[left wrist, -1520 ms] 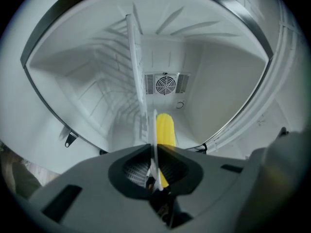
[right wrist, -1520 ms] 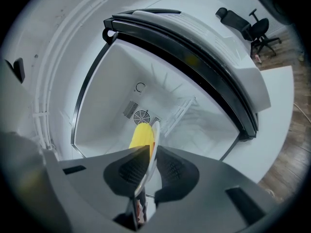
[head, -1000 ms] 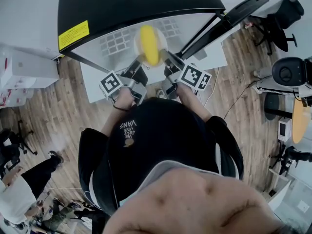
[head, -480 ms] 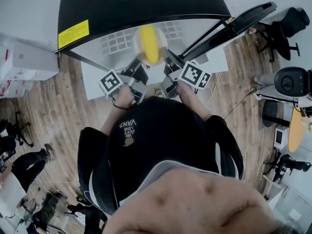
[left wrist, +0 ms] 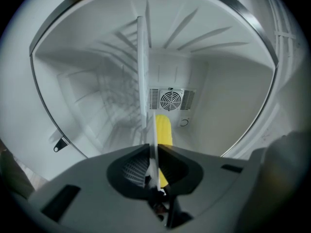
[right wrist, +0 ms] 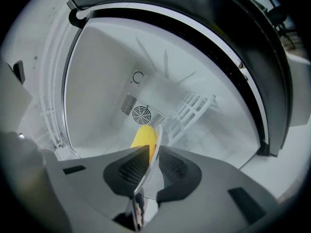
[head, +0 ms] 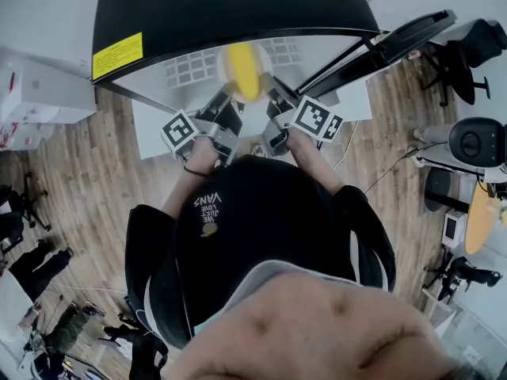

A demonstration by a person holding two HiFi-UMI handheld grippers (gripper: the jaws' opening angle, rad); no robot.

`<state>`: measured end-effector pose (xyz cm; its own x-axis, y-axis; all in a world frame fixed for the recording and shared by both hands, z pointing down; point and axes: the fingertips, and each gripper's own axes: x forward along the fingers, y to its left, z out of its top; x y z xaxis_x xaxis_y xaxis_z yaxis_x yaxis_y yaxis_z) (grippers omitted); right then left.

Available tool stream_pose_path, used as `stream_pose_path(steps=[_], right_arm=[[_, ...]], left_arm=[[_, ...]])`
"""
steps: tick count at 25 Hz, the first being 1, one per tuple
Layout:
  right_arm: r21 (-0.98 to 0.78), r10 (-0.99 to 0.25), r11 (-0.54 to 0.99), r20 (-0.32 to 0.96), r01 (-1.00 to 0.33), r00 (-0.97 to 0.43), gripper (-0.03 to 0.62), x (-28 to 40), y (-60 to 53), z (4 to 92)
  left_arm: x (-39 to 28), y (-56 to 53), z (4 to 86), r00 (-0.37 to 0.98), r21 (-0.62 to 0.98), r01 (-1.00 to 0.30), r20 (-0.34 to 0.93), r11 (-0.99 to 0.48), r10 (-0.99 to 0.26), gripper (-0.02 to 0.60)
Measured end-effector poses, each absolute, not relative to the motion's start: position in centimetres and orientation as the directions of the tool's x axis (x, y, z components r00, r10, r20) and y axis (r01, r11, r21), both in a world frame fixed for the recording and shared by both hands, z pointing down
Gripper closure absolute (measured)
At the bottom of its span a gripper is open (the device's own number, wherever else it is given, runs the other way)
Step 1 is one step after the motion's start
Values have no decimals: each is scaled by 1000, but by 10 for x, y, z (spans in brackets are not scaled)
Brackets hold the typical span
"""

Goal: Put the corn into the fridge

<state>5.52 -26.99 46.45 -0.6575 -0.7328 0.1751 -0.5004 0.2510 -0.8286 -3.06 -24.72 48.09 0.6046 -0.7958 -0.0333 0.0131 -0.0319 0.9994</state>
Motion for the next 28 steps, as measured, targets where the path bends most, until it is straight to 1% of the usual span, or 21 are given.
stream_pose_path(steps=[13,17,21,28], right_arm=[[-821,-718,269,178,-504,-673,536,49,-275,466],[-819,-721,273,174,-505,-671,519,50,-277,464],[-823,-719,281,160,-493,-676,475,49,-279,462],[-822,-717,283,161,-494,-678,467,50,-279,462]], left_arm=[[-35,-248,480,567,1000,19,-16,-6,-824,535],[-35,-248,480,557,1000,14,-6,3,-830,535],[-35,-249,480,549,1000,16,-5,4,-836,535],[-35,-250,478,535,999,35,-13,7,-845,535]])
